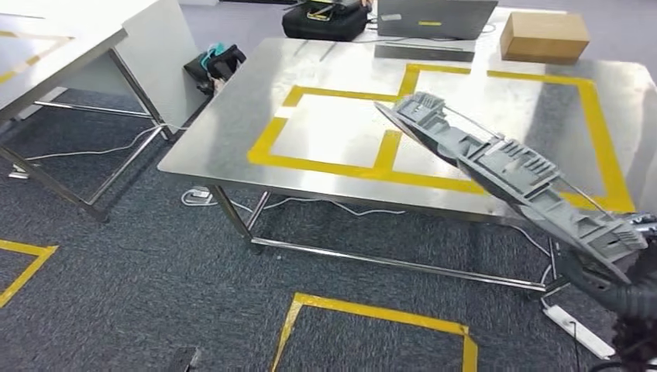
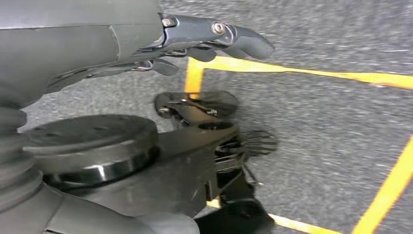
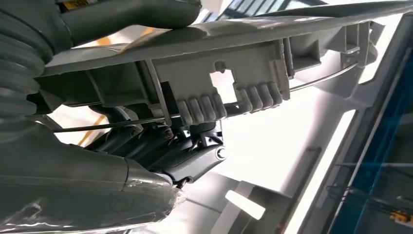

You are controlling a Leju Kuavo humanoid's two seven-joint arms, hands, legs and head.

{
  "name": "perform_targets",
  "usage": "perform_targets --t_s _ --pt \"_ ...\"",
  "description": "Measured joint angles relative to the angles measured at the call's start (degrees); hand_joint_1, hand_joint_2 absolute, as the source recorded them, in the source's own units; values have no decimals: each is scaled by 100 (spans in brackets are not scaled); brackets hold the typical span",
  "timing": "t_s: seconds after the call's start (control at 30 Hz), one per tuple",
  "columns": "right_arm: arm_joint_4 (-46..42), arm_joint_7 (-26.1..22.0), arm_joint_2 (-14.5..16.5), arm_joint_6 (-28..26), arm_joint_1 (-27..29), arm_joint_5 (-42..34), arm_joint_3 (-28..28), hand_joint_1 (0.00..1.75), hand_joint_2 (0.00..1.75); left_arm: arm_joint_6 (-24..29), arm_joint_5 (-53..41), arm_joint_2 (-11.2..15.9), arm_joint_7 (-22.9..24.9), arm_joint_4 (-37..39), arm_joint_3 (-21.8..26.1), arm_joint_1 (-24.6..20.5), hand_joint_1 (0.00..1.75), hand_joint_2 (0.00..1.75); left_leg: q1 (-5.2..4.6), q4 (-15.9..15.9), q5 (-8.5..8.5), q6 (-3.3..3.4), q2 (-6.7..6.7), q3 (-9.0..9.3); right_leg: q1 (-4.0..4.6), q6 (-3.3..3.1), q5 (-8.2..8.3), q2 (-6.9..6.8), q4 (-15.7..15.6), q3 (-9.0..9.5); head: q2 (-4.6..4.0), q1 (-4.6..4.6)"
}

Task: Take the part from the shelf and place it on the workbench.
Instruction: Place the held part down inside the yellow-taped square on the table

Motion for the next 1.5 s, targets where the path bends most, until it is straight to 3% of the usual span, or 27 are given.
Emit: perform_targets --t_s 0.07,0.1,0.13,0.2,0.27,0.33,0.4,0.47,0.67,0.9,1.03,1.33,1.4,1.5 --pt "4 99 -67 -85 4 147 -117 175 175 14 -6 -4 -28 0 0 5 0 175 70 539 -319 -71 21 -467 -22 -2 -69 2 -39 96 2 -14" --pt "10 153 -99 -143 10 270 -177 175 175 17 -8 -7 -40 0 0 16 0 175 96 601 -341 -88 24 -619 -33 2 -112 7 -47 146 2 -17" --pt "22 214 -131 -210 18 416 -237 175 175 18 -9 -9 -50 0 0 25 0 175 114 487 -211 -95 25 -689 -43 11 -158 12 -48 198 2 -22" --pt "60 336 -206 -347 34 698 -369 175 175 17 -13 -10 -67 1 0 38 0 175 132 -156 433 -89 37 -648 -59 47 -245 15 -53 278 2 -24" --pt "111 475 -301 -473 41 958 -512 175 175 14 -16 -11 -78 2 0 46 0 175 129 -738 890 -68 57 -597 -54 109 -313 25 -44 318 2 -23" --pt "162 651 -425 -565 51 1258 -653 175 175 10 -23 -18 -86 2 1 63 0 175 128 -896 999 -70 62 -607 -38 135 -356 36 -41 335 2 -18" --pt "222 848 -584 -658 79 1648 -807 175 175 3 -40 -27 -93 2 2 71 0 175 128 -904 1076 -100 48 -604 -34 76 -367 25 -60 352 2 -8" --pt "298 1038 -746 -775 108 2044 -973 175 175 -8 -67 -34 -95 2 1 61 0 175 120 -908 1067 -91 28 -601 -37 42 -371 2 -103 389 2 2" --pt "650 1561 -1195 -803 166 2784 -1476 175 175 -28 -119 -38 -86 2 0 54 0 175 112 -907 1001 24 18 -561 -44 196 -385 -17 -243 445 2 5" --pt "1291 2191 -1744 150 333 3127 -2029 175 175 -87 -133 -28 13 2 0 54 0 175 90 -906 987 51 19 -545 -66 272 -387 -17 -255 490 2 4" --pt "1609 2432 -2047 750 426 3196 -2197 175 175 -121 -137 -5 52 2 1 54 0 175 91 -907 990 54 19 -542 -65 276 -386 -16 -253 511 2 4" --pt "1949 2365 -2168 903 239 3185 -2120 175 175 -170 -121 19 188 2 8 24 0 175 105 -912 987 53 21 -519 -52 277 -399 -13 -247 502 2 3" --pt "1969 2282 -2168 820 235 3173 -2059 175 175 -171 -121 21 199 2 14 23 0 175 87 -917 956 97 21 -508 -67 312 -400 -14 -287 511 2 1" --pt "1968 2054 -2172 679 258 3126 -1991 175 175 -173 -125 21 202 1 25 22 0 175 107 -1124 984 203 23 -346 -76 388 -462 -22 -228 501 2 22"
